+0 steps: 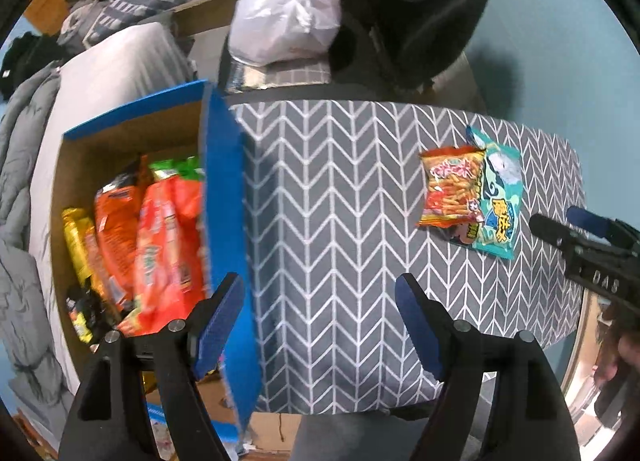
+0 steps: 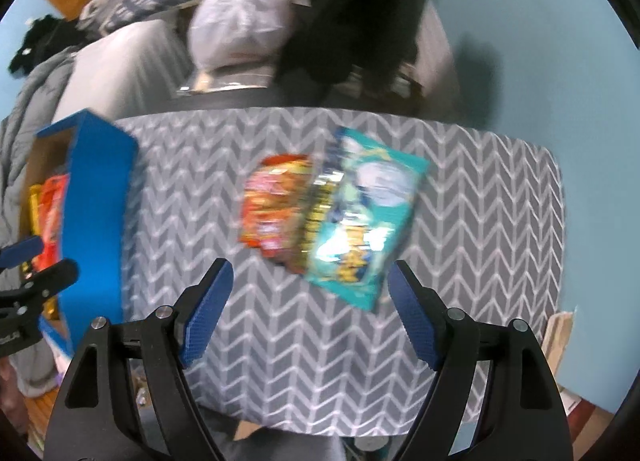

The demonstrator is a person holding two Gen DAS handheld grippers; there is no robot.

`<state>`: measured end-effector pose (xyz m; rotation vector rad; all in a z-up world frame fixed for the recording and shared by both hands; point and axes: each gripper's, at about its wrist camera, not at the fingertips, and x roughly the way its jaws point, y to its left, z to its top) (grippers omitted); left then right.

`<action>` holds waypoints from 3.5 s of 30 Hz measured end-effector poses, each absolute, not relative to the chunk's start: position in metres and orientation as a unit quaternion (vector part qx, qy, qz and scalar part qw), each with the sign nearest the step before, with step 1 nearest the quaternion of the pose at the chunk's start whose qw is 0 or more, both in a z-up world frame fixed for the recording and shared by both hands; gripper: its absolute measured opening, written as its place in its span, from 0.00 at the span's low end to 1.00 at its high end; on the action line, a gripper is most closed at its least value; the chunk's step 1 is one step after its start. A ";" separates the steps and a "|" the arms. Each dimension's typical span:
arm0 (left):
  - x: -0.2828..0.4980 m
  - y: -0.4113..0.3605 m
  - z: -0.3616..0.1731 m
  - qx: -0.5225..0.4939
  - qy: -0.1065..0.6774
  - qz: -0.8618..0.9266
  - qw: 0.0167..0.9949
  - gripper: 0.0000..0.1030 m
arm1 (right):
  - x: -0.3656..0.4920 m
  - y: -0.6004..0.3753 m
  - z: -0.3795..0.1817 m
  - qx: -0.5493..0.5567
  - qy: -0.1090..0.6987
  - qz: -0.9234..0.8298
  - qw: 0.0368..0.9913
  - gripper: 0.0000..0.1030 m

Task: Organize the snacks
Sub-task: 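Move both tools over the two packets left on the table, then grasp the teal anime packet with the right tool while the left tool grasps the orange stick-snack bag, then lift both packets and carry them over the cardboard box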

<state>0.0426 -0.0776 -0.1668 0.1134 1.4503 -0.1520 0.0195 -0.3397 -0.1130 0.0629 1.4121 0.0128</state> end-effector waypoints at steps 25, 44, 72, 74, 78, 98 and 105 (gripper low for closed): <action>0.085 -0.144 -0.237 0.087 0.698 -0.072 0.707 0.77 | 0.064 -0.385 -0.216 0.083 0.686 -0.043 0.722 0.78; 0.108 -0.190 -0.243 0.068 0.710 -0.113 0.691 0.78 | 0.019 -0.454 -0.204 0.055 0.695 -0.061 0.714 0.78; 0.127 -0.218 -0.315 0.036 0.747 -0.097 0.657 0.78 | -0.043 -0.488 -0.181 0.226 0.678 -0.080 0.695 0.78; 0.129 -0.218 -0.316 0.034 0.745 -0.097 0.660 0.78 | -0.038 -0.484 -0.182 0.223 0.679 -0.081 0.695 0.78; 0.128 -0.223 -0.312 0.046 0.733 -0.101 0.671 0.68 | -0.035 -0.482 -0.183 0.215 0.681 -0.081 0.695 0.78; 0.106 -0.163 -0.283 0.030 0.720 -0.069 0.690 0.42 | 0.035 -0.438 -0.227 0.181 0.705 -0.112 0.676 0.79; 0.092 -0.136 -0.278 0.019 0.722 -0.058 0.690 0.42 | 0.058 -0.403 -0.239 0.114 0.707 -0.138 0.684 0.82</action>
